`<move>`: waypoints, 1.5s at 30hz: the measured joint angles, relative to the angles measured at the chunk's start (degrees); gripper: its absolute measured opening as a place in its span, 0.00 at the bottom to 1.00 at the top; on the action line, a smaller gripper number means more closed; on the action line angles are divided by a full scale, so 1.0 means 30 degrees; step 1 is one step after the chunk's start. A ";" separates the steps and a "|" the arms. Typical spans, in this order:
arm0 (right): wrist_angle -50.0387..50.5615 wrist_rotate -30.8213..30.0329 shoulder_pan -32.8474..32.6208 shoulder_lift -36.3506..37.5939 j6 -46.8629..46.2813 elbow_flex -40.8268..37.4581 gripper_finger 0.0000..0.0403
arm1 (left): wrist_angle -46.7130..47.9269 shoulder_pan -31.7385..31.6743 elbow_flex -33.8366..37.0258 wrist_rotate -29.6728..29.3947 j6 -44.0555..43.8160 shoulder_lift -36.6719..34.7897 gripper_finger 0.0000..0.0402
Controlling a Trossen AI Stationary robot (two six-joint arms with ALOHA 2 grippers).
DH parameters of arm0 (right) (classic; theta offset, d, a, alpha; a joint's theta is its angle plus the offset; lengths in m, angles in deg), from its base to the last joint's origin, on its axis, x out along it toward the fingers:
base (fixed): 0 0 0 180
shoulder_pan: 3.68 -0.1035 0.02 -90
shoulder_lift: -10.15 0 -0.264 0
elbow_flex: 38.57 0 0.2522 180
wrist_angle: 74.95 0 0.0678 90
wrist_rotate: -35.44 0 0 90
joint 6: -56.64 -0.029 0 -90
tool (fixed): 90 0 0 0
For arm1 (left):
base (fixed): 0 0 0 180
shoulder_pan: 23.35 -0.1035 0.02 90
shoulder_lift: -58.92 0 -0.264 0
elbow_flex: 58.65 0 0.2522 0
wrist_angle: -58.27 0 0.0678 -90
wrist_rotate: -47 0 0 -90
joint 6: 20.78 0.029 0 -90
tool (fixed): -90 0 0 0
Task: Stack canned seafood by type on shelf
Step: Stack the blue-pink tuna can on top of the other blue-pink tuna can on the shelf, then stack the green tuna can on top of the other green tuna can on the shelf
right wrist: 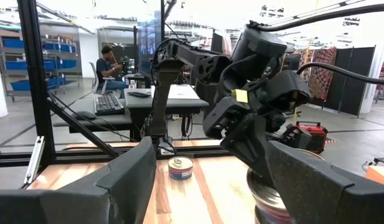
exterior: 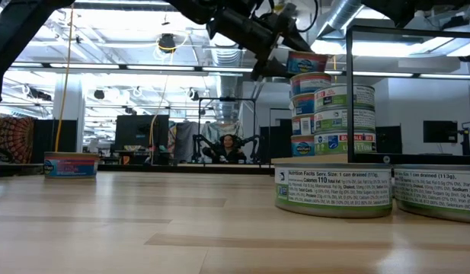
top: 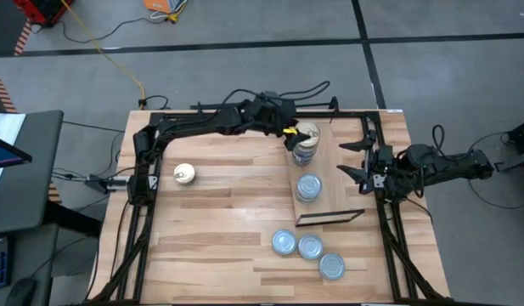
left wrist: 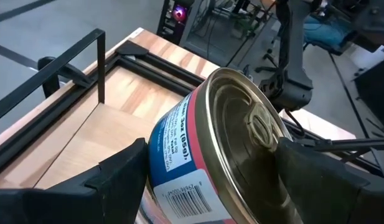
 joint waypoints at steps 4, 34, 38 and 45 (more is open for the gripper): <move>-0.0058 0.0004 0.0000 0.0000 0.0005 0.0000 0.81 | -0.0471 0.0138 0.0007 -0.0046 0.0416 0.0089 0.82; -0.0036 0.0013 0.0000 0.0022 0.0013 -0.0146 0.81 | 0.3504 0.3073 0.0062 -0.6308 0.9289 -0.3122 0.79; 0.0075 0.0079 0.0000 0.0015 -0.0147 -0.0146 0.81 | 0.3898 0.5599 0.2527 -0.8870 0.9891 -0.4068 0.74; 0.0104 0.1636 -0.0012 -0.0528 -0.0708 -0.0158 0.81 | 0.2403 0.9466 0.8068 -1.1541 0.8603 -0.6431 0.70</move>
